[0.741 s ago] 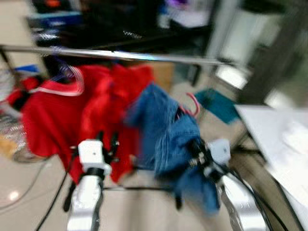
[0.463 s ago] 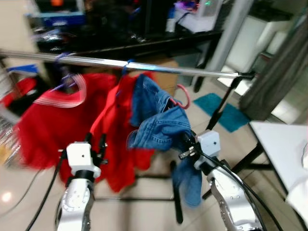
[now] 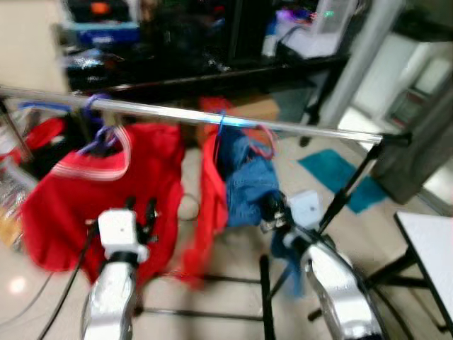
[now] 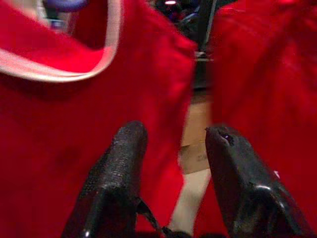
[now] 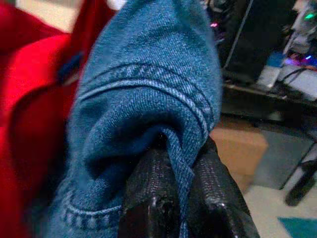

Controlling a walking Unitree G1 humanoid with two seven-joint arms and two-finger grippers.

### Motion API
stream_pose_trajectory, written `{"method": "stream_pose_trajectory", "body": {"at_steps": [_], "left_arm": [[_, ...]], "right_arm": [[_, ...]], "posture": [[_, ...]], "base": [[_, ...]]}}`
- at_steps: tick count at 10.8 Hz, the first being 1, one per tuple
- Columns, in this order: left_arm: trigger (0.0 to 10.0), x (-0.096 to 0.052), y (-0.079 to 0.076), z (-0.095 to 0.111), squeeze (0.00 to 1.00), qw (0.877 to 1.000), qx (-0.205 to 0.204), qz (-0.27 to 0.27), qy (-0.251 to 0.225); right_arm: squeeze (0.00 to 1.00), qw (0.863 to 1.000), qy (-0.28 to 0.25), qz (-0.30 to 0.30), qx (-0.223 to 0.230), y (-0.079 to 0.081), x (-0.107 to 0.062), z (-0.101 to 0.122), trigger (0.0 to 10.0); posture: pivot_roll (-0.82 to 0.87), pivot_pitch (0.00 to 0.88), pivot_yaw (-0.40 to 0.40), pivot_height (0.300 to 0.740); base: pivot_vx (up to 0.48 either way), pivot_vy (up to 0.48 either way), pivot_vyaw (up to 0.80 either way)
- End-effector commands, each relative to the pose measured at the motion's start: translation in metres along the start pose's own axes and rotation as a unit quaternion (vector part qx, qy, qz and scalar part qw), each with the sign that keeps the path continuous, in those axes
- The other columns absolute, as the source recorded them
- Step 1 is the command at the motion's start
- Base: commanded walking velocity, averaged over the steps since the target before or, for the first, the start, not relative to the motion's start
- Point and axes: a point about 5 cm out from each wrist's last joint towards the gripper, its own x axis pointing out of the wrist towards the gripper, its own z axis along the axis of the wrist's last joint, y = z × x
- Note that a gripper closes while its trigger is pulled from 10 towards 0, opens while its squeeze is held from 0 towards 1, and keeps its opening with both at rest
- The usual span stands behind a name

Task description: Hang hanger

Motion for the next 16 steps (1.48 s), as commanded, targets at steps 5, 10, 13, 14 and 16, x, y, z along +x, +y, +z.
{"method": "stream_pose_trajectory", "body": {"at_steps": [5, 10, 13, 14, 16], "left_arm": [[10.0, 0.005, -0.015, 0.0, 0.0, 0.999, 0.019, -0.045, 0.001], [10.0, 0.011, -0.017, 0.003, 0.0, 0.987, 0.086, -0.135, -0.006], [10.0, 0.004, -0.023, -0.003, 0.0, 0.964, 0.132, -0.231, 0.014], [10.0, 0.003, -0.023, -0.005, 0.0, 0.958, 0.143, -0.249, 0.02], [10.0, 0.002, -0.024, -0.008, 0.0, 0.951, 0.152, -0.269, 0.031]], "right_arm": [[0.0, 0.999, -0.002, -0.048, -0.011, -0.019, 0.007, 0.011, 10.0], [0.0, 0.998, -0.002, -0.062, -0.028, -0.024, 0.022, 0.036, 10.0], [0.0, 0.997, 0.021, -0.055, -0.043, -0.029, 0.029, 0.045, 10.0], [0.0, 0.997, 0.036, -0.045, -0.051, -0.03, 0.029, 0.046, 10.0], [0.0, 0.995, 0.073, -0.027, -0.06, -0.033, 0.027, 0.043, 10.0]], "posture": [[0.0, 0.0, -0.051, 0.74], [0.0, 0.0, -0.052, 0.74], [0.0, 0.0, -0.055, 0.74], [0.0, 0.0, -0.055, 0.74], [0.0, 0.0, -0.056, 0.74]], "base": [[0.0, 0.0, 0.0], [0.0, 0.0, 0.0], [0.0, 0.0, 0.0], [0.0, 0.0, 0.0], [0.0, 0.0, 0.0]]}}
